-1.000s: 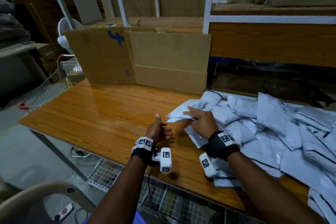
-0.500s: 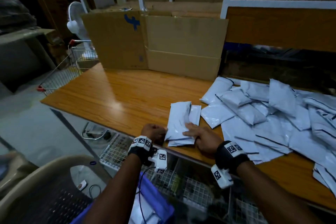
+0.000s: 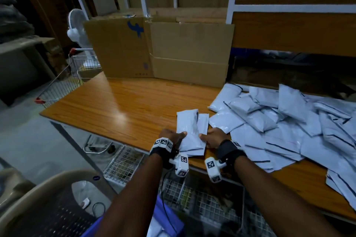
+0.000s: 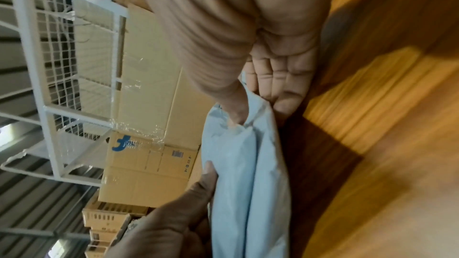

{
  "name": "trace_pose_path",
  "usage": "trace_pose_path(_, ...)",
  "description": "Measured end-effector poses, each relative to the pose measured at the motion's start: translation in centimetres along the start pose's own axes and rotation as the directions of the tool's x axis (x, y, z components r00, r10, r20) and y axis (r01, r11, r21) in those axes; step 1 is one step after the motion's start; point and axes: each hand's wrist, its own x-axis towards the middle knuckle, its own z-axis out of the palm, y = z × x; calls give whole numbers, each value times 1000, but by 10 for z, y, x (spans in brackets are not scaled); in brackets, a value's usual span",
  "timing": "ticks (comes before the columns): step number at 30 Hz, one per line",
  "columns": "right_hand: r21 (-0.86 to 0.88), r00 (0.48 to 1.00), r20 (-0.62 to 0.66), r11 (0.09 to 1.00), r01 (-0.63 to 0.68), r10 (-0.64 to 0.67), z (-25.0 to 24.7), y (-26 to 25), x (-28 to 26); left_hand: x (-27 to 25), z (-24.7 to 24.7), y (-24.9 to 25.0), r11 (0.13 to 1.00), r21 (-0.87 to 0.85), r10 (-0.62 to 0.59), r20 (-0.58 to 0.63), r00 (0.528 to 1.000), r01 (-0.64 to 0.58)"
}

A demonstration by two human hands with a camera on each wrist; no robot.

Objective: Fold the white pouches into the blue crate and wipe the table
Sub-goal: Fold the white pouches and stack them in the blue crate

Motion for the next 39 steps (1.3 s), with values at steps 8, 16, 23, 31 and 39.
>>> trace_pose_path(8,91,996,90,996,-5,-3,17,-8,5,-3,-31,-43,981,-193,-45,-76,996,29)
trace_pose_path(16,206,928,289,962,179,-234,88,-52,-27,-67,-96,-137,895,-436,-16,-236,972,-91)
trace_pose_path(23,37,798,508,934,355,-324,188,-56,-71,-154,-127,-261,873,-488,-179,-294,939,14)
trace_pose_path(31,-312,678,735,894,321,13,336,25,-96,-230,-104,-450,781,-325,-602,-158,783,534)
trace_pose_path(39,-550,619,727,792,263,299,441,122,-109,-233,-66,-523,742,127,-653,-84,752,658)
